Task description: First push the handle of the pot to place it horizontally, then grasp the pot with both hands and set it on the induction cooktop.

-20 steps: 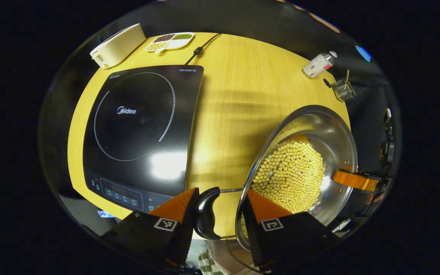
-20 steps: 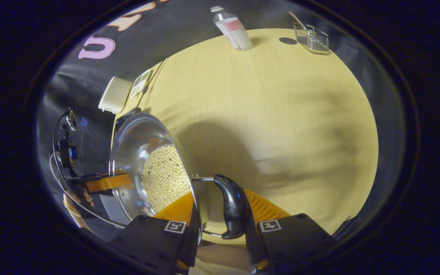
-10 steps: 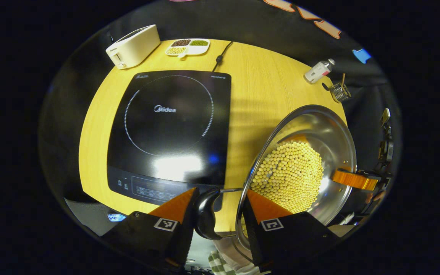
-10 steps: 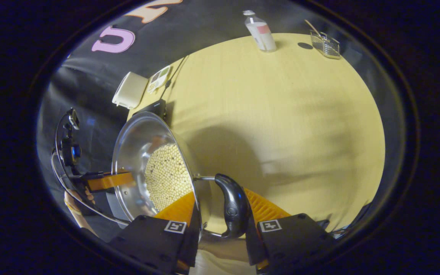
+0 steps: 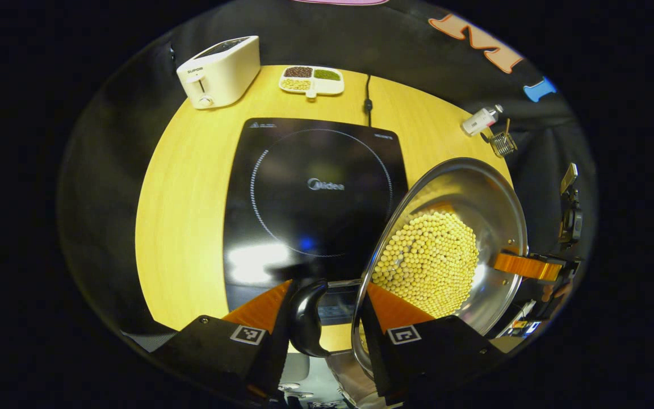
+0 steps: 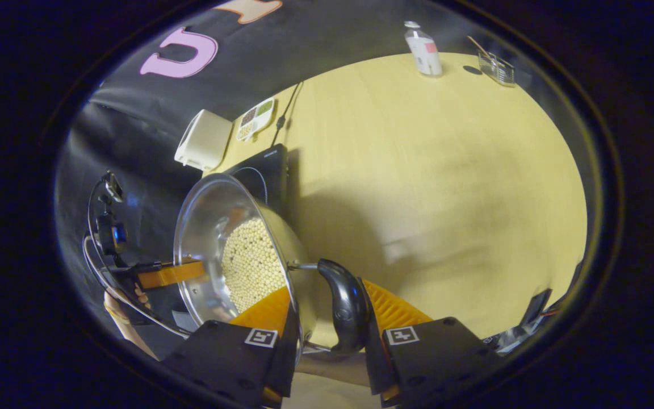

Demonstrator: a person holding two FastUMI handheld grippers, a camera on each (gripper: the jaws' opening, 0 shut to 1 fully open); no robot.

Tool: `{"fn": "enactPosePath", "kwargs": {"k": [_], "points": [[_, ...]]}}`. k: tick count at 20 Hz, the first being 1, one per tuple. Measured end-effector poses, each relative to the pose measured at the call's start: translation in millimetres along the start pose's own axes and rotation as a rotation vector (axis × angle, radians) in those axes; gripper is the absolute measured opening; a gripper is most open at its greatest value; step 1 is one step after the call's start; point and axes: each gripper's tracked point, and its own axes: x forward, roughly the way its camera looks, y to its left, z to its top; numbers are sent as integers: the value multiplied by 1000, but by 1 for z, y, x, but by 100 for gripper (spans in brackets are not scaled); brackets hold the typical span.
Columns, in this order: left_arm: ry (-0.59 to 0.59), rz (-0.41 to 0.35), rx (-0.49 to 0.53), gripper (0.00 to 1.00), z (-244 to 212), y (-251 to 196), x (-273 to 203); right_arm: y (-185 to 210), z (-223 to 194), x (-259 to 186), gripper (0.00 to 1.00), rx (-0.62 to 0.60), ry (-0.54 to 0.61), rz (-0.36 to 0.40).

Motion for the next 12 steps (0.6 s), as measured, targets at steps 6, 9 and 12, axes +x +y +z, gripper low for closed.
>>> {"fn": "enactPosePath", "kwargs": {"k": [6,9,12], "points": [[-22,-4,17,64,33,61,5,58,22,36,48,30,-52,21],[-35,12,33,64,50,82,13,75,35,58,48,40,-60,30],[-42,35,41,63,65,97,21,84,50,77,54,55,-81,36]]}}
